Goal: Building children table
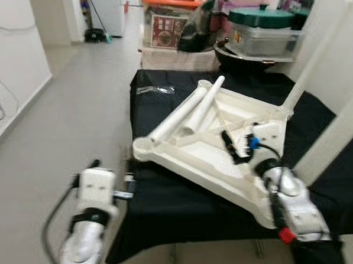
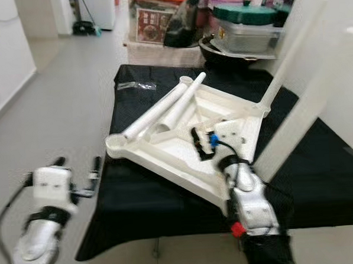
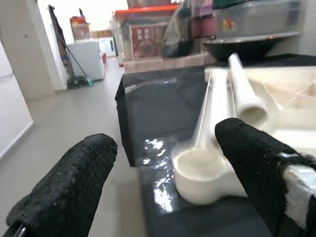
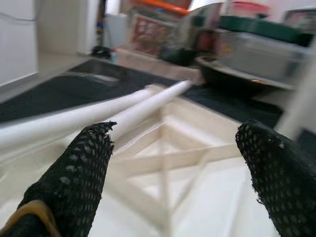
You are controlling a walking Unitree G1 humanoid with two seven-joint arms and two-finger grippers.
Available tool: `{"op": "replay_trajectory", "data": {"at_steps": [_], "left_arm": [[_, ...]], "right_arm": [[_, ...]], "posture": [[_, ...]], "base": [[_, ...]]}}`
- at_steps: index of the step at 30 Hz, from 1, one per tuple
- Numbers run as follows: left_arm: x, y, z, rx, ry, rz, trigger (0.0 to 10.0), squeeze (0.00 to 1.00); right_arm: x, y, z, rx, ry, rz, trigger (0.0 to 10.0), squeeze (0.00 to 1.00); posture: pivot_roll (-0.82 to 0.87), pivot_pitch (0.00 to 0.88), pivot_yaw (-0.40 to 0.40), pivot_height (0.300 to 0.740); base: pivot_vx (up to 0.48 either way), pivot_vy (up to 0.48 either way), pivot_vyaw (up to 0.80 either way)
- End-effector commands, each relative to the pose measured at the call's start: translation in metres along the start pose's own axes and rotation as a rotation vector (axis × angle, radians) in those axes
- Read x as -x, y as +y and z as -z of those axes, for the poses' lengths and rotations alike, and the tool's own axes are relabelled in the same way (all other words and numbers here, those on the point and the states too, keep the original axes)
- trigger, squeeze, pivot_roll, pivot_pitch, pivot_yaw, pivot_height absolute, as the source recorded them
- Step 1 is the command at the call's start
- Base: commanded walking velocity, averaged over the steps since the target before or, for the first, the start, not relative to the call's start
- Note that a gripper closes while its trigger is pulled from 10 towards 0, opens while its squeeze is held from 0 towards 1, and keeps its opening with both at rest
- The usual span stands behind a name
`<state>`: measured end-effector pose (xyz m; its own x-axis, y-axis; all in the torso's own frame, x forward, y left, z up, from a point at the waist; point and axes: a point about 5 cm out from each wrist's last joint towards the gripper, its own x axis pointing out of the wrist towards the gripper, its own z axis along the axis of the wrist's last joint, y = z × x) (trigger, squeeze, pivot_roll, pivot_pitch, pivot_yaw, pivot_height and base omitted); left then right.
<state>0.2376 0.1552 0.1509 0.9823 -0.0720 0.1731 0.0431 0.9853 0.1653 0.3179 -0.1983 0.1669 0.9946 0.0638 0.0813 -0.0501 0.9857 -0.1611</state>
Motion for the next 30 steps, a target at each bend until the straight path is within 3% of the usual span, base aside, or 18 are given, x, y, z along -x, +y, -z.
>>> {"op": "replay_trajectory", "data": {"at_steps": [1,26,30], "left_arm": [[0.0007,0.0022,0.0014,-0.006,0.009,-0.008,10.0,0.0],[-0.0001,0.0011,0.003,-0.01,0.013,-0.012,10.0,0.0],[0.0,0.0012,0.0048,-0.02,0.023,-0.017,10.0,0.0]], "right_arm": [[-0.0001,0.0027,0.0019,-0.021,0.01,-0.004,10.0,0.0],[-0.0046,0.0067,0.0036,-0.049,0.016,-0.015,10.0,0.0],[-0.0042,0.011,0.0024,-0.057,0.003,-0.043,10.0,0.0]], "posture": [[0.05,0.0,-0.125,0.74],[0.05,0.0,-0.129,0.74],[0.05,0.0,-0.126,0.74]], "base": [[0.0,-0.465,0.0],[0.0,-0.462,0.0],[0.0,-0.067,0.0]]}}
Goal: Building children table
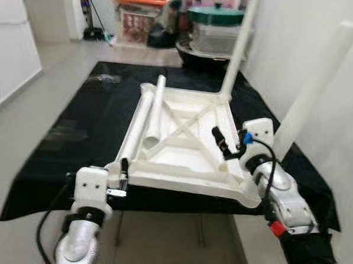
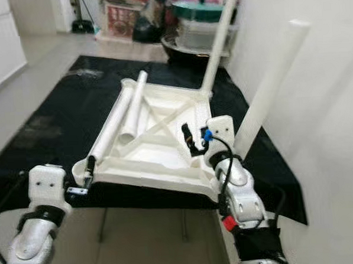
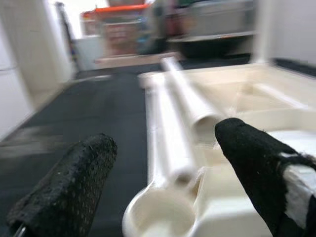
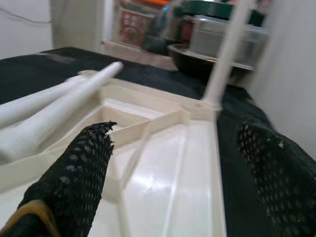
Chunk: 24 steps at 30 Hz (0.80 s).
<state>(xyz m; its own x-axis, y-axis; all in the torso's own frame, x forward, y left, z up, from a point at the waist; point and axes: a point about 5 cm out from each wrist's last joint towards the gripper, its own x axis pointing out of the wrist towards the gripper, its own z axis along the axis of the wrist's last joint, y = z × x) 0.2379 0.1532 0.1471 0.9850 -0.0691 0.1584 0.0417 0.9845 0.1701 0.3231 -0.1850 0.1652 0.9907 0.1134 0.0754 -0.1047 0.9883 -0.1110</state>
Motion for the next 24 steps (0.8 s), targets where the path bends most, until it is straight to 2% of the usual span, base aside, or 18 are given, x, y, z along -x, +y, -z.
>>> {"op": "replay_trajectory", "data": {"at_steps": [1,7,14,21,24], "left_arm": [[0.0,0.004,0.002,-0.015,0.011,-0.016,10.0,0.0],[0.0,0.004,0.003,-0.018,0.018,-0.026,10.0,0.0],[0.0,0.006,0.003,-0.021,0.02,-0.035,10.0,0.0],[-0.001,0.004,0.003,-0.016,0.016,-0.032,10.0,0.0],[-0.002,0.004,0.002,-0.011,0.011,-0.031,10.0,0.0]], "right_arm": [[0.002,0.0,0.002,-0.006,-0.002,-0.003,10.0,0.0],[0.001,0.017,-0.007,-0.034,-0.055,-0.111,10.0,0.0],[0.001,0.024,-0.013,-0.05,-0.086,-0.156,10.0,0.0],[0.002,0.037,-0.028,-0.1,-0.152,-0.237,10.0,0.0],[0.002,0.047,-0.043,-0.16,-0.198,-0.293,10.0,0.0]], "posture": [[0.05,0.0,-0.126,0.74],[0.06,0.0,-0.129,0.74],[0.06,0.0,-0.13,0.74],[0.05,0.0,-0.123,0.74],[0.05,0.0,-0.123,0.74]], "base": [[0.0,0.0,0.0],[0.0,0.0,0.0],[0.0,0.0,0.0],[0.0,0.0,0.0],[0.0,0.0,0.0]]}}
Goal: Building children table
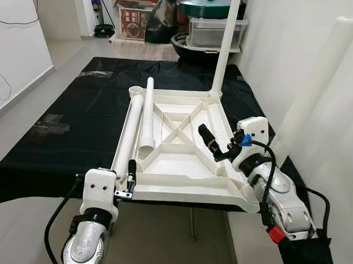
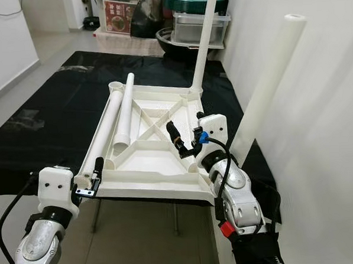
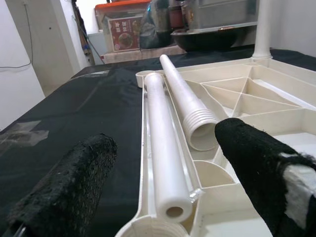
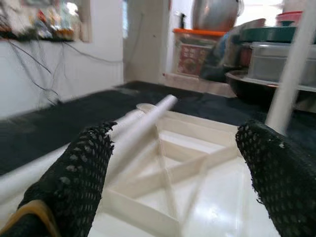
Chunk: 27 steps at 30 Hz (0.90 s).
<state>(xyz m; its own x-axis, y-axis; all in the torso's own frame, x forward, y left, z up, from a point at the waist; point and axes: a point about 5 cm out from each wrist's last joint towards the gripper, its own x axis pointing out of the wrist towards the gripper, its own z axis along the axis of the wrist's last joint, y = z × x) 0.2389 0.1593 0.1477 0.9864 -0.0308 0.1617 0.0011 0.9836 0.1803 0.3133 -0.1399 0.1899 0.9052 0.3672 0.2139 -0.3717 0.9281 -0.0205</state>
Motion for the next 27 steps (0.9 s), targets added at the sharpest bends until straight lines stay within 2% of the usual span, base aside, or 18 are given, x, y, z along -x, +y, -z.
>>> {"op": "replay_trajectory", "data": {"at_steps": [1,4,8,17,27], "left_arm": [[-0.001,-0.002,0.001,0.008,0.005,0.007,10.0,0.0],[-0.001,-0.002,0.001,0.011,0.003,0.006,10.0,0.0],[-0.001,-0.002,0.001,0.014,0.008,0.004,10.0,0.0],[-0.001,-0.002,0.002,0.028,0.017,0.004,10.0,0.0],[-0.002,-0.002,0.002,0.029,0.016,0.011,10.0,0.0]], "right_arm": [[-0.005,0.008,-0.015,-0.049,-0.055,-0.05,10.0,0.0],[-0.006,0.014,-0.021,-0.074,-0.076,-0.082,10.0,0.0],[-0.003,0.027,-0.019,-0.054,-0.062,-0.156,10.0,0.0],[0.003,0.032,-0.011,-0.045,-0.031,-0.165,10.0,0.0],[0.003,0.025,-0.011,-0.058,-0.021,-0.123,10.0,0.0]], "posture": [[0.05,0.0,-0.123,0.74],[0.05,0.0,-0.124,0.74],[0.05,0.0,-0.124,0.74],[0.04,0.0,-0.119,0.74],[0.05,0.0,-0.119,0.74]], "base": [[0.0,0.0,0.0],[0.0,0.0,0.0],[0.0,0.0,0.0],[0.0,0.0,0.0],[0.0,0.443,0.0]]}}
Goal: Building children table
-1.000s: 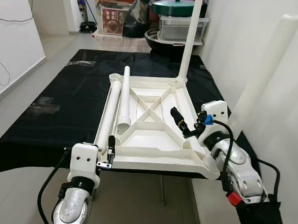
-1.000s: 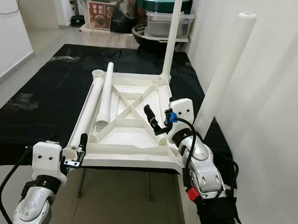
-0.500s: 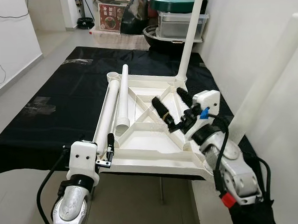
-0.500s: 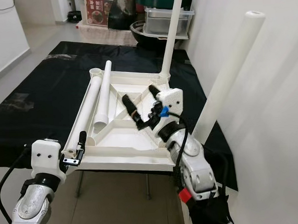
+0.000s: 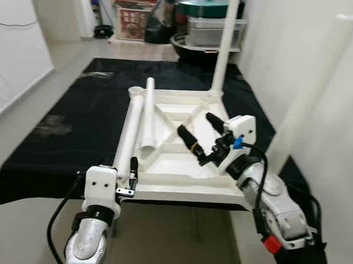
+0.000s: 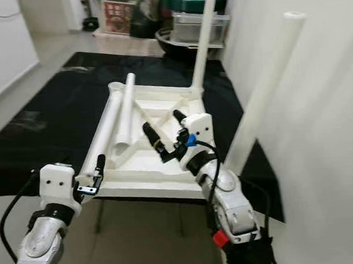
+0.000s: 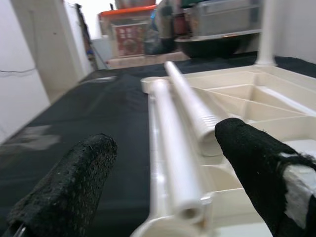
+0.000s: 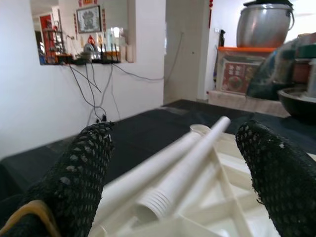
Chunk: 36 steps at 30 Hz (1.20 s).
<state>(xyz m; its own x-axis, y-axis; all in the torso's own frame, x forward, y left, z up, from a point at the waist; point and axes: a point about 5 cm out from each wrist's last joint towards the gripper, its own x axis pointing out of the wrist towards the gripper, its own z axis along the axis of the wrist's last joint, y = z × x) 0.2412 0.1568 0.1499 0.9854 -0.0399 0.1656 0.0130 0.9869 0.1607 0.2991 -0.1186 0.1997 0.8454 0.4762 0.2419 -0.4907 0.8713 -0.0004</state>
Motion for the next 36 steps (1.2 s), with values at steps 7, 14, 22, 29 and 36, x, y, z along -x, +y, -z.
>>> {"op": "replay_trajectory", "data": {"at_steps": [7,14,22,29,36], "left_arm": [[0.0,0.0,0.004,0.006,0.022,0.005,10.0,0.0],[0.0,0.001,0.003,0.009,0.015,-0.002,10.0,0.0],[0.0,0.0,-0.002,0.006,-0.024,0.008,10.0,0.0],[0.0,0.0,-0.002,0.006,-0.024,0.007,10.0,0.0],[0.001,0.0,-0.001,0.007,-0.025,0.01,10.0,0.0]], "right_arm": [[0.001,0.0,0.001,-0.016,0.018,0.01,10.0,0.0],[0.001,-0.004,0.003,-0.012,0.032,0.035,10.0,0.0],[0.004,-0.015,0.011,0.004,0.078,0.108,10.0,0.0],[0.006,-0.021,0.015,0.006,0.102,0.15,10.0,0.0],[0.008,-0.025,0.017,0.012,0.115,0.169,10.0,0.0]], "posture": [[0.05,0.0,-0.116,0.74],[0.05,0.0,-0.114,0.74],[0.05,0.0,-0.114,0.74],[0.05,0.0,-0.114,0.74],[0.05,0.0,-0.115,0.74]], "base": [[0.0,0.48,0.0],[0.0,0.412,0.0],[0.0,0.0,0.0],[0.0,0.0,0.0],[0.0,0.0,0.0]]}}
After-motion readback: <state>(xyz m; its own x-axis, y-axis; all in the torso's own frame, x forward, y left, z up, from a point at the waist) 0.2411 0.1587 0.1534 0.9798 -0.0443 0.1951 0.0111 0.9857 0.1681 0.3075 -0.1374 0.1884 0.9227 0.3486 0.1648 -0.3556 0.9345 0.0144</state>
